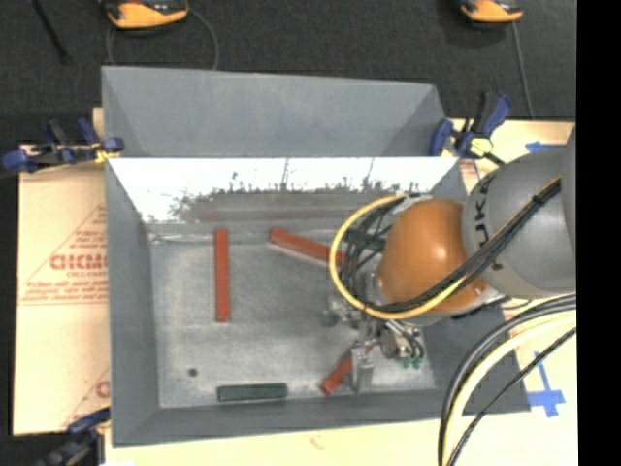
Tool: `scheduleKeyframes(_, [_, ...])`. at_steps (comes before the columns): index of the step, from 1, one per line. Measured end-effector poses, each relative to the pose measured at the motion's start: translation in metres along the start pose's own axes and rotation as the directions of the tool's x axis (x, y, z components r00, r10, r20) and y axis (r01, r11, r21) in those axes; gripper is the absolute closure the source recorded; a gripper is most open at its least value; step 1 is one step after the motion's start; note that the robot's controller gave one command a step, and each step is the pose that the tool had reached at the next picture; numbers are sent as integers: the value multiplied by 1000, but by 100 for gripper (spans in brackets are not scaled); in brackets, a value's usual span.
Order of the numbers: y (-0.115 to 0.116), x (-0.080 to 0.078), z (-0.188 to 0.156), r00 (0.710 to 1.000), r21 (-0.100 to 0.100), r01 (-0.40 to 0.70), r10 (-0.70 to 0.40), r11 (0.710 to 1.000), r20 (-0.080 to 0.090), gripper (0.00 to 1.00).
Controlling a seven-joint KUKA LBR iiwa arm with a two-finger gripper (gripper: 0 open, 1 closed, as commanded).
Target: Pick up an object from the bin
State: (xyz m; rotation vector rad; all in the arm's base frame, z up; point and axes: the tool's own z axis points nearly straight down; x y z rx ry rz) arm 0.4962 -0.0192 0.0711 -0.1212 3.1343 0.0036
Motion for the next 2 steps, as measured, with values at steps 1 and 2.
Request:
scheduleKeyframes(1, [0,-1,-1,1000,0,-3,3,1000,3,100])
scheduleKeyframes(2, [24,1,-151,1000,4,-26,26,1000,5,100])
